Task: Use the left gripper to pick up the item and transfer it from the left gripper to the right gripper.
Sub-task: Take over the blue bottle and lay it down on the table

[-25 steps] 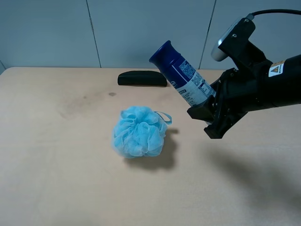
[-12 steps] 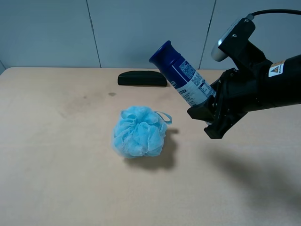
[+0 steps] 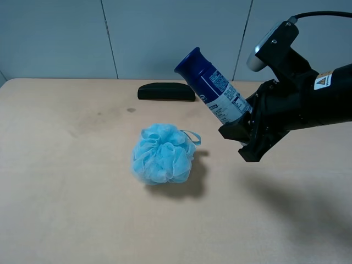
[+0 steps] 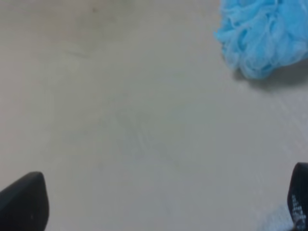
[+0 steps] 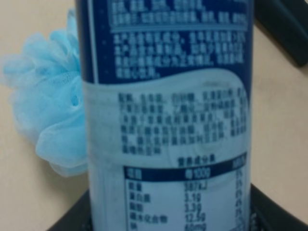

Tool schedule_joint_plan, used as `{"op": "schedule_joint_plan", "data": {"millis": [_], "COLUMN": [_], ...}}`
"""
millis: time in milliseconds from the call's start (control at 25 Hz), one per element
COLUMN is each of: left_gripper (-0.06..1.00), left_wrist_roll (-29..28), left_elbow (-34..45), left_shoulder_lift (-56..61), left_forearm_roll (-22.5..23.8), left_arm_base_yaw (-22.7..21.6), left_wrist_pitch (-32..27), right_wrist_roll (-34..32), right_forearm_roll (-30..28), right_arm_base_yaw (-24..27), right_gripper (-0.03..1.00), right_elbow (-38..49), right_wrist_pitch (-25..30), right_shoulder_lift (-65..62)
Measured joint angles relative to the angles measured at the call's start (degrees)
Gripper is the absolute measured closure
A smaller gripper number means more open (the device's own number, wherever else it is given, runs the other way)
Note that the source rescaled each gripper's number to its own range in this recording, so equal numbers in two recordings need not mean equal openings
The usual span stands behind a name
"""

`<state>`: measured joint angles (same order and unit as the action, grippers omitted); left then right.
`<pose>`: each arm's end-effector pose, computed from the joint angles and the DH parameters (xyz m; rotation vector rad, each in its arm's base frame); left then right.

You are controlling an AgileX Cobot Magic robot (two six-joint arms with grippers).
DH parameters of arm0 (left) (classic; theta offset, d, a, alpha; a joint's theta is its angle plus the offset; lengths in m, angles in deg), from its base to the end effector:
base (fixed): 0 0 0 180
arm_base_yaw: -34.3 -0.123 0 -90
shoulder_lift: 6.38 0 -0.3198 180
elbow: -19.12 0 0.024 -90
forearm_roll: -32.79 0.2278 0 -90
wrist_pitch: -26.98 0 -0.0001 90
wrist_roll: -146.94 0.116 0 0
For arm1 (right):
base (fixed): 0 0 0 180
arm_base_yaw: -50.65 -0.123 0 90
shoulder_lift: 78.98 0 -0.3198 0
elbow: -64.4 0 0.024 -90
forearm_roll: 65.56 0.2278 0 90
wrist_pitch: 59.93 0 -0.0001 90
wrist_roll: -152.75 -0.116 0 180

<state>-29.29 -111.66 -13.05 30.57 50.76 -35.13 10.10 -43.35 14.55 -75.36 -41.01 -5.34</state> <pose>-0.0396 0.0076 0.2533 0.3650 2.0314 -0.1834 0.1646 0.1377 0.2832 -1.0753 2.0435 0.3193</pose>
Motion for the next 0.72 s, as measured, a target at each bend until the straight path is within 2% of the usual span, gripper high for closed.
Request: {"op": "schedule_joint_plan", "data": {"millis": [560,720], "left_gripper": [-0.06,-0.06], "left_wrist_roll": [-0.1,-0.1], "left_elbow": [0.4,0.4], "left_shoulder_lift": [0.0,0.0], "left_forearm_roll": [0.2,0.2], "left_arm_base_yaw": [0.0,-1.1], "left_wrist_pitch": [1.3,1.5], "right_wrist_roll": [-0.1,-2.0], "right_forearm_roll": [0.7,0.7], "right_arm_base_yaw": [0.0,0.0], "right_gripper": [0.86,0.86], "right_elbow": [0.0,0.0], "right_wrist_pitch": [0.0,0.0], "right_shoulder_lift": [0.0,0.0]}}
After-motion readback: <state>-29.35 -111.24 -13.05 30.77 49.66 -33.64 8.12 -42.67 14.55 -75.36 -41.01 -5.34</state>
